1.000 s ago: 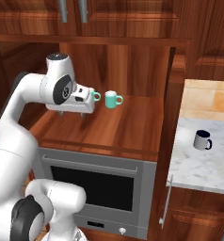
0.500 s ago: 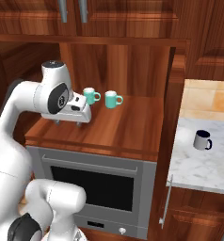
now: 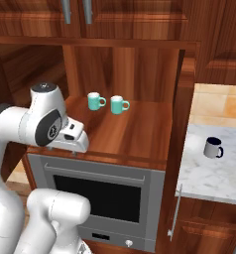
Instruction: Pick the mug on the counter and place it in the cabinet with the handle facing the right, like the mugs already inside.
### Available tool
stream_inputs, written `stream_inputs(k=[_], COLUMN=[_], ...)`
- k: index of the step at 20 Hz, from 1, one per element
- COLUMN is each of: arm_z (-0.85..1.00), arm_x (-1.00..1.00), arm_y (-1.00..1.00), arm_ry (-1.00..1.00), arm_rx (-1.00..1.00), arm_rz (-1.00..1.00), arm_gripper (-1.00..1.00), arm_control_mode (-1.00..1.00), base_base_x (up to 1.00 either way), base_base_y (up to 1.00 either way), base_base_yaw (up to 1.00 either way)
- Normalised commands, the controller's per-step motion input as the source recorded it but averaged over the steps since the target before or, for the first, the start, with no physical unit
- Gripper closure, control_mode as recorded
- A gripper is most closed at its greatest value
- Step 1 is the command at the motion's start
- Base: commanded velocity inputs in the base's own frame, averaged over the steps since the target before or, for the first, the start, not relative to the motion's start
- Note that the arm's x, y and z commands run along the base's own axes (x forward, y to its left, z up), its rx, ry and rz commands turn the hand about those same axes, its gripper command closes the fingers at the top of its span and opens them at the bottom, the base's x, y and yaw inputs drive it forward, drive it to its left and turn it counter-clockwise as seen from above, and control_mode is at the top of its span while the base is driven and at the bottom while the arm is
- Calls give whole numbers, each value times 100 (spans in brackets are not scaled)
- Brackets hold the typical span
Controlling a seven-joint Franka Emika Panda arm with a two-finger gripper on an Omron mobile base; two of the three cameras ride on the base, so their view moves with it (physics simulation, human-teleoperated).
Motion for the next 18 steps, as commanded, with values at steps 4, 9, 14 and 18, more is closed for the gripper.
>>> stream_inputs(k=[4, 9, 14, 18], arm_z=[-7, -10, -17, 0], arm_x=[-66, -40, -23, 0], arm_y=[-1, 0, 0, 0], arm_ry=[13, 23, 13, 2], arm_rx=[0, 0, 0, 0], arm_rz=[-7, -6, -2, 0], arm_gripper=[-100, -100, -100, -100], arm_control_mode=[-100, -100, -100, -100], base_base_x=[0, 0, 0, 0], base_base_y=[0, 0, 0, 0], base_base_yaw=[0, 0, 0, 0])
